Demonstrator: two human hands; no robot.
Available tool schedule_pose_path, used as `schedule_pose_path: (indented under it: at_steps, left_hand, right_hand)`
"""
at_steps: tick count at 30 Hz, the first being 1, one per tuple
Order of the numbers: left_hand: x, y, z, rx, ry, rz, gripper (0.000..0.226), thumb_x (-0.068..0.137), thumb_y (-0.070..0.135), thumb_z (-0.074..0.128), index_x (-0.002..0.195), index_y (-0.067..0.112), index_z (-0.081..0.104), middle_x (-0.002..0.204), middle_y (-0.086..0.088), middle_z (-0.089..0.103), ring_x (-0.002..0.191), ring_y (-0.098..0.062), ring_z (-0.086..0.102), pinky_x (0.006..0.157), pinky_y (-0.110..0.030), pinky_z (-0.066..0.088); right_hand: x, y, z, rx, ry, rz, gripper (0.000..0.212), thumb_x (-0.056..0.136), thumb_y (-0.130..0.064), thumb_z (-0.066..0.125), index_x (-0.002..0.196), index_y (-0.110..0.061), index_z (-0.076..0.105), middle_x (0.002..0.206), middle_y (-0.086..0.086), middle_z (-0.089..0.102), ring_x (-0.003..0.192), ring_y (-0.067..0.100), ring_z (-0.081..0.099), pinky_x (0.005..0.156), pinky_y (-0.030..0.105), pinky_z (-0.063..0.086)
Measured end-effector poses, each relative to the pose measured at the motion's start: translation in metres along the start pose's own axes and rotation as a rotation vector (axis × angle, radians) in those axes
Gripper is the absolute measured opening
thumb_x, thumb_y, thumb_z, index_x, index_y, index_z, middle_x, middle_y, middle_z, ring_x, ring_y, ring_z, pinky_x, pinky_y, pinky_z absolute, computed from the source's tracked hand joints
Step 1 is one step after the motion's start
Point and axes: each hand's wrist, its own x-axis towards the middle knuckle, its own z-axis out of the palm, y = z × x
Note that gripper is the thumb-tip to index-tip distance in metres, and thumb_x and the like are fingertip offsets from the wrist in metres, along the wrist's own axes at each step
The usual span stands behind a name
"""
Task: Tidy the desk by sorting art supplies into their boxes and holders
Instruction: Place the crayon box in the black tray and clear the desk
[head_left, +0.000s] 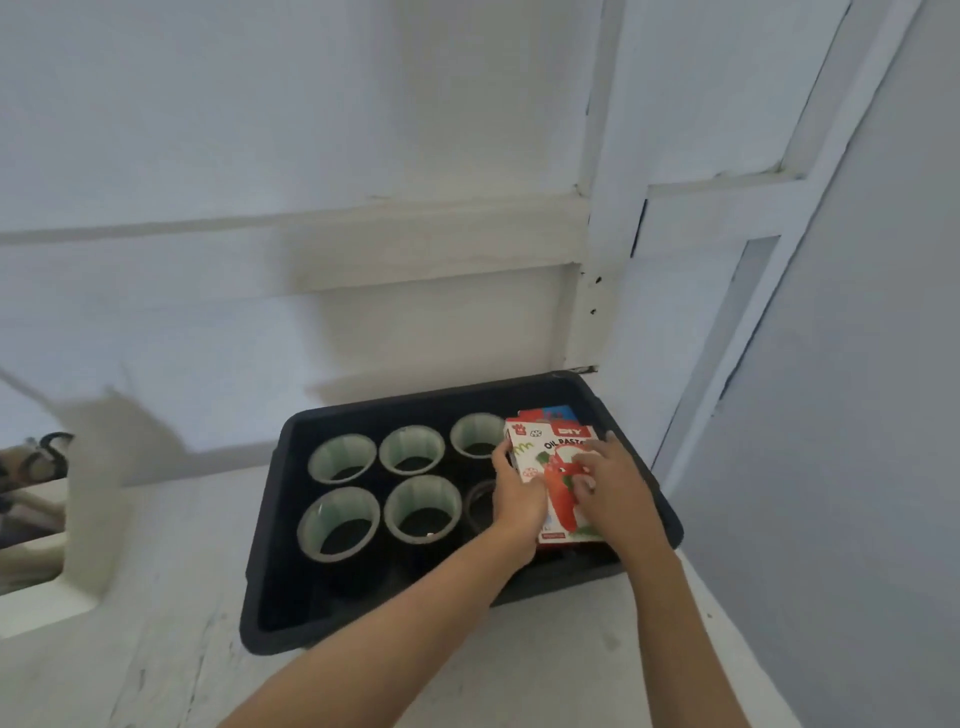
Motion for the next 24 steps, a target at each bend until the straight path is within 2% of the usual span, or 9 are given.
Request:
schedule_pose_path:
  at_steps: [2, 4, 6, 10, 12, 15, 18, 21, 24]
  left_hand:
    - [0.008, -0.007, 0.002, 0.064, 0.054, 0.005, 0.052, 0.095, 0.011, 0.051, 0.136, 0.031, 0.027, 0.119, -0.006, 0.056, 0.091, -0.021, 0.065, 0.07, -0.037, 0.059]
    - [0.015, -0.007, -0.001, 0.127, 0.056, -0.012, 0.06, 0.09, 0.011, 0.056, 0.137, 0.032, 0.026, 0.125, -0.008, 0.053, 0.098, -0.023, 0.063, 0.075, -0.042, 0.058]
    - [0.019, -0.006, -0.005, 0.181, -0.034, 0.003, 0.073, 0.08, 0.012, 0.068, 0.137, 0.031, 0.027, 0.127, -0.007, 0.052, 0.105, -0.023, 0.061, 0.081, -0.043, 0.057]
    - [0.013, 0.002, -0.026, 0.431, -0.294, 0.057, 0.103, 0.055, 0.028, 0.086, 0.137, 0.038, 0.024, 0.131, -0.001, 0.05, 0.117, -0.021, 0.054, 0.094, -0.044, 0.051]
    - [0.012, 0.004, -0.041, 0.636, -0.381, 0.139, 0.118, 0.05, 0.035, 0.089, 0.143, 0.037, 0.017, 0.143, 0.003, 0.036, 0.126, -0.016, 0.044, 0.102, -0.041, 0.045]
    - [0.01, 0.005, -0.053, 0.947, -0.452, 0.272, 0.132, 0.062, 0.029, 0.086, 0.15, 0.025, -0.012, 0.156, 0.012, -0.004, 0.14, -0.012, 0.018, 0.115, -0.036, 0.028]
    - [0.011, 0.003, -0.056, 1.038, -0.439, 0.327, 0.138, 0.063, 0.028, 0.086, 0.147, 0.022, -0.024, 0.156, 0.01, -0.02, 0.144, -0.016, 0.008, 0.117, -0.037, 0.021]
    - [0.013, 0.007, -0.052, 1.059, -0.4, 0.34, 0.136, 0.063, 0.024, 0.086, 0.147, 0.018, -0.02, 0.157, 0.003, -0.019, 0.145, -0.017, 0.004, 0.117, -0.031, 0.015]
    - [0.015, 0.017, -0.048, 1.082, -0.33, 0.39, 0.133, 0.058, 0.023, 0.089, 0.15, 0.013, -0.006, 0.159, -0.001, -0.004, 0.145, -0.02, 0.007, 0.116, -0.031, 0.014]
  right_hand:
    - [0.003, 0.002, 0.005, -0.024, -0.081, -0.064, 0.039, 0.095, -0.025, 0.051, 0.134, -0.018, 0.049, 0.149, -0.001, 0.034, 0.143, 0.018, 0.018, 0.116, 0.038, 0.011]
    - [0.005, 0.003, 0.009, 0.018, -0.137, -0.06, 0.045, 0.096, -0.025, 0.049, 0.14, -0.017, 0.041, 0.152, 0.0, 0.03, 0.141, 0.018, 0.024, 0.115, 0.037, 0.018]
    - [0.008, 0.005, 0.012, 0.048, -0.182, -0.053, 0.05, 0.097, -0.026, 0.049, 0.144, -0.018, 0.034, 0.154, 0.0, 0.025, 0.14, 0.02, 0.027, 0.115, 0.038, 0.025]
    - [0.012, 0.009, 0.009, 0.064, -0.251, -0.063, 0.056, 0.096, -0.029, 0.051, 0.146, -0.02, 0.028, 0.156, -0.001, 0.021, 0.14, 0.021, 0.027, 0.112, 0.037, 0.027]
    - [0.014, 0.011, 0.007, 0.042, -0.288, -0.088, 0.059, 0.096, -0.032, 0.05, 0.148, -0.02, 0.024, 0.157, -0.001, 0.016, 0.142, 0.021, 0.023, 0.113, 0.038, 0.025]
    - [0.019, 0.014, 0.003, -0.012, -0.346, -0.109, 0.063, 0.096, -0.036, 0.049, 0.149, -0.023, 0.018, 0.158, -0.002, 0.009, 0.144, 0.021, 0.017, 0.114, 0.039, 0.022]
    - [0.027, 0.014, -0.001, -0.019, -0.378, -0.117, 0.065, 0.095, -0.037, 0.05, 0.149, -0.024, 0.017, 0.159, -0.003, 0.007, 0.143, 0.021, 0.019, 0.113, 0.038, 0.025]
    - [0.035, 0.012, 0.0, -0.044, -0.376, -0.137, 0.065, 0.095, -0.037, 0.05, 0.149, -0.023, 0.017, 0.159, -0.002, 0.007, 0.143, 0.022, 0.019, 0.112, 0.037, 0.026]
    - [0.044, 0.012, 0.003, -0.031, -0.368, -0.145, 0.064, 0.095, -0.036, 0.05, 0.149, -0.022, 0.018, 0.159, 0.0, 0.008, 0.143, 0.023, 0.019, 0.112, 0.038, 0.026]
